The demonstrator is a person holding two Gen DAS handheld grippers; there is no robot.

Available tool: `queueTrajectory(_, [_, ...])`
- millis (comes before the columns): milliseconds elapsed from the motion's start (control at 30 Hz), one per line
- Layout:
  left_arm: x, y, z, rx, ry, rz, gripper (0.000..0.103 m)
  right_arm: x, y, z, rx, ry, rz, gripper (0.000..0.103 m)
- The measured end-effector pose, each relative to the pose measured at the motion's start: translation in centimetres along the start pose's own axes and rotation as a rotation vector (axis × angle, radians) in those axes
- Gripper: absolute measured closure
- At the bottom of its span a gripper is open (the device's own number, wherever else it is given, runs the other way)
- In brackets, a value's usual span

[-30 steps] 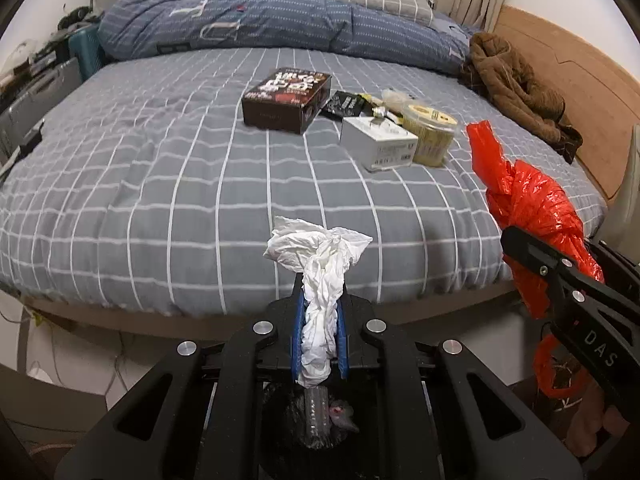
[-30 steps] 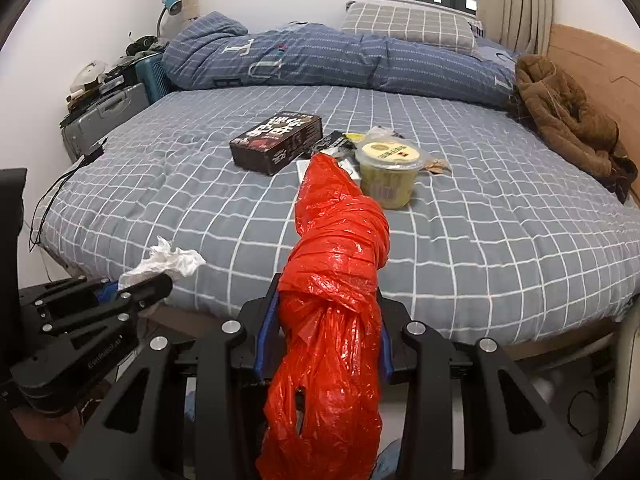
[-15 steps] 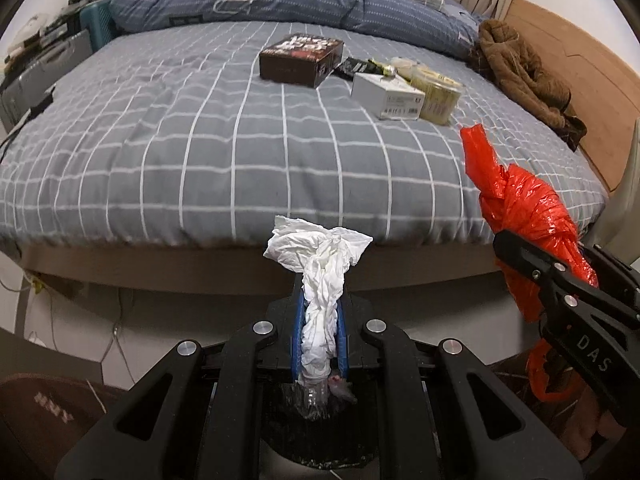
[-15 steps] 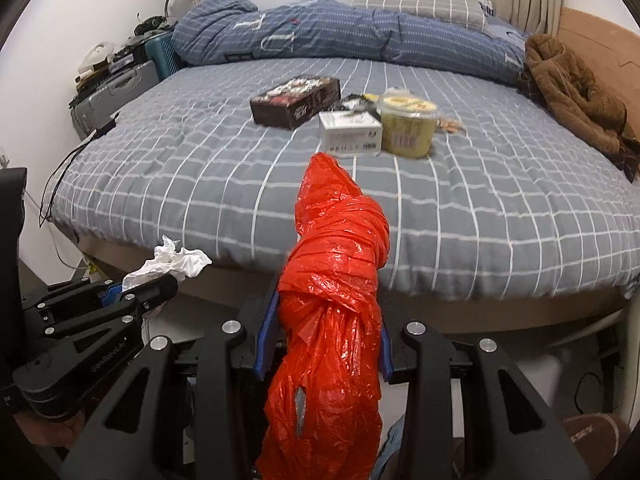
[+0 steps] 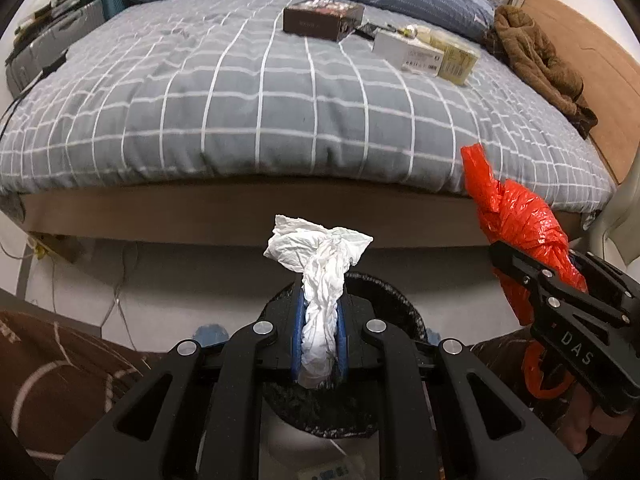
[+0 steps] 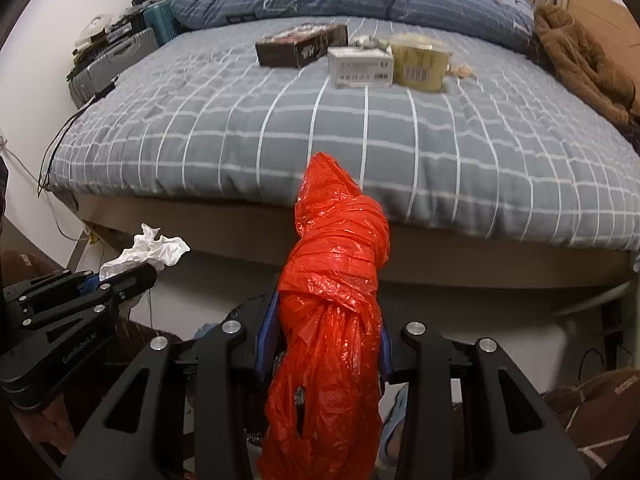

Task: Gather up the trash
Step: 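Carry the tissue and red bag with both tools over the black bin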

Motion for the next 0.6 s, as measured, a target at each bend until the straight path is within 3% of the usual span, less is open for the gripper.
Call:
queueTrajectory(400, [-1.4,-2.9,1.8,0.041,0.015,0.062,0.091,-1.6,-3.4,1.3,0.041,0.023,0.094,0.066])
queueTrajectory(600, [-3.6,-4.0,2.6,0.045,0.017,0.107,0.091,-4.7,-5.7,1.6,0.071,0.029,0.179,0.066])
Point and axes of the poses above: each gripper's, at about its wrist camera, not at the fingertips, and x roughly against the way its jaws point, z to its left, y to its top, the point moved 8 cm from there along -x, roughly the way its jaws point, and after that the axes turned 7 degrees about -y, right-handed, at the moved point
